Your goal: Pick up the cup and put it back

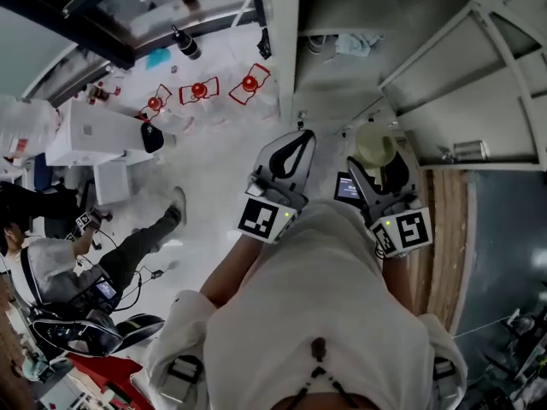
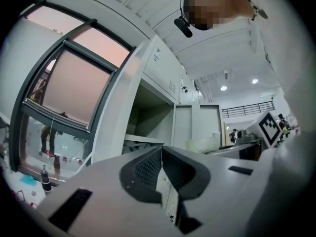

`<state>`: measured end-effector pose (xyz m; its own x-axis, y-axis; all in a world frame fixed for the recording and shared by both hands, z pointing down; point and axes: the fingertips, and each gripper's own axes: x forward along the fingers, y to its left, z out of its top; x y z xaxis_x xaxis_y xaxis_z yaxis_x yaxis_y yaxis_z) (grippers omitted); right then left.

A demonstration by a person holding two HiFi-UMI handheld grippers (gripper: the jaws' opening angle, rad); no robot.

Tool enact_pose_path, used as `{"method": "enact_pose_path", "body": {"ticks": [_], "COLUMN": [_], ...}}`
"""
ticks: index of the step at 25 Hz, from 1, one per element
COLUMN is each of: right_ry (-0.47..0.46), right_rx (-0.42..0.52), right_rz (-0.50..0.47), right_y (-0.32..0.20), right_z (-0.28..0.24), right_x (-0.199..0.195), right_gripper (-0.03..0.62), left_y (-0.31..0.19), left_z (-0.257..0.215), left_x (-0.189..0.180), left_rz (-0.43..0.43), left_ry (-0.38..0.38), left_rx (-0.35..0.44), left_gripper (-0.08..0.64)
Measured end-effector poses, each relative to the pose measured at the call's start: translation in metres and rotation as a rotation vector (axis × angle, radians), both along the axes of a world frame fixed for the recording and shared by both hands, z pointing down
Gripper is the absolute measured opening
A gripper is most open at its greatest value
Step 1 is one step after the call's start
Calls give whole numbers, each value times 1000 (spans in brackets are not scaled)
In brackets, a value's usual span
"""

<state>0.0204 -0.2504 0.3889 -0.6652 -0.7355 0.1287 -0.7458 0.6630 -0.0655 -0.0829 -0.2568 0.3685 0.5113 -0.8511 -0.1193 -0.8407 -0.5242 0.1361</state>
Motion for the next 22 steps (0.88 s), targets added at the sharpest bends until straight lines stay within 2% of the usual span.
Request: {"method": "enact_pose_path", "body": {"ticks": [4,9,18,22], "right_ry": [12,-85,-44,-34], "right_rx": [17,7,161,174], "right_rz": [-27,-23,21,17], "right_y": [-10,-37,-131,-174], "right_z": [-1,-14,-80,-92], "right_x": [-28,-48,-44,-45], "right_gripper": [337,337,337,337], "left_y": [-2,-10,-26,-37], "left_z": [5,6,7,6], "left_x": [-25,-53,-82,-92], "left_rz": [-17,-46,-160,-241], "left_ry": [31,27,25,35], "left_rx": [-13,-10,-5,-4], "left_gripper": [9,9,9,9]}}
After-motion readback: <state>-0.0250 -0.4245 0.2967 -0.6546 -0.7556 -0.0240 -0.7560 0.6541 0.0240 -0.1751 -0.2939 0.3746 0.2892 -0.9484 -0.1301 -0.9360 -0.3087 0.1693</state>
